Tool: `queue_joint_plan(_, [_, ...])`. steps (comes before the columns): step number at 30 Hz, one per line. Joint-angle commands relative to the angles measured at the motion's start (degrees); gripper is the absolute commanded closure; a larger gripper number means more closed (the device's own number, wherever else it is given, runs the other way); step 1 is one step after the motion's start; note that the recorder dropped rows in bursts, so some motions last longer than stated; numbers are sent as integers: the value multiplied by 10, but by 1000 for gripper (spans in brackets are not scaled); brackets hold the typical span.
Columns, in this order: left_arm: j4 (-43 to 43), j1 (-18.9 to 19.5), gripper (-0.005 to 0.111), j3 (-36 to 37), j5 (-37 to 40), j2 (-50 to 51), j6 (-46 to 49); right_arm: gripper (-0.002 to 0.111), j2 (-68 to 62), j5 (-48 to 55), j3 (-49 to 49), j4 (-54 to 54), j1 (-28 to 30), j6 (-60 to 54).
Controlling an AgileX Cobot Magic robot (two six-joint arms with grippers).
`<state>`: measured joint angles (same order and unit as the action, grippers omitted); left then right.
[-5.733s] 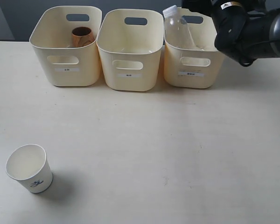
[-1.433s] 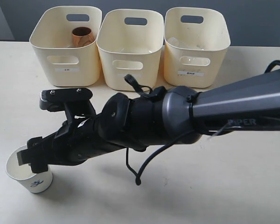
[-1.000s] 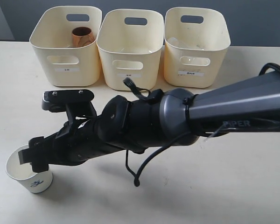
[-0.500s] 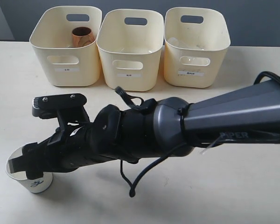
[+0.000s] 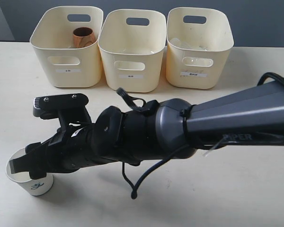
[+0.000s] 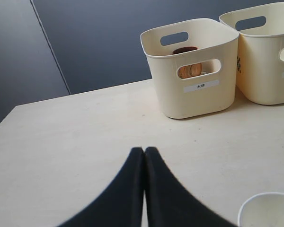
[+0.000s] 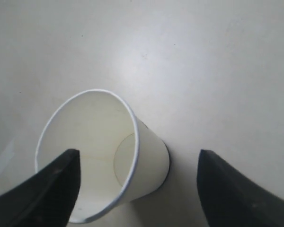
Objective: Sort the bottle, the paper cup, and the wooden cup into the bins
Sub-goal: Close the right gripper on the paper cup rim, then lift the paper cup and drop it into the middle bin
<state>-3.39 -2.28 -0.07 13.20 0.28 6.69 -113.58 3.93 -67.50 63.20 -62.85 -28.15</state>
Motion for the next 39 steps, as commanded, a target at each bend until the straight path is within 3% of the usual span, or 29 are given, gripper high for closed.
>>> queue_joint_plan(1, [-4,-2,107,1,-3,-3,-1,42,0,-8,-3,-2,0,-4])
queue_joint_plan(17, [-4,-2,107,1,-3,-3,-1,44,-21,-9,-11,2,0,-4])
queue_joint_plan(19, [-4,-2,107,1,-3,-3,-1,50,-21,-5,-16,2,0,-4])
queue_joint_plan(27, [-4,-2,107,1,-3,-3,-1,102,-21,4,-20,-8,-1,-5])
queue_joint_plan(30, [-4,-2,107,1,-3,-3,-1,109,-21,4,-20,-12,-1,-5])
queue_joint_plan(39, [-2,-2,107,1,-3,-3,-1,109,-1,16,-20,-66,2,-5])
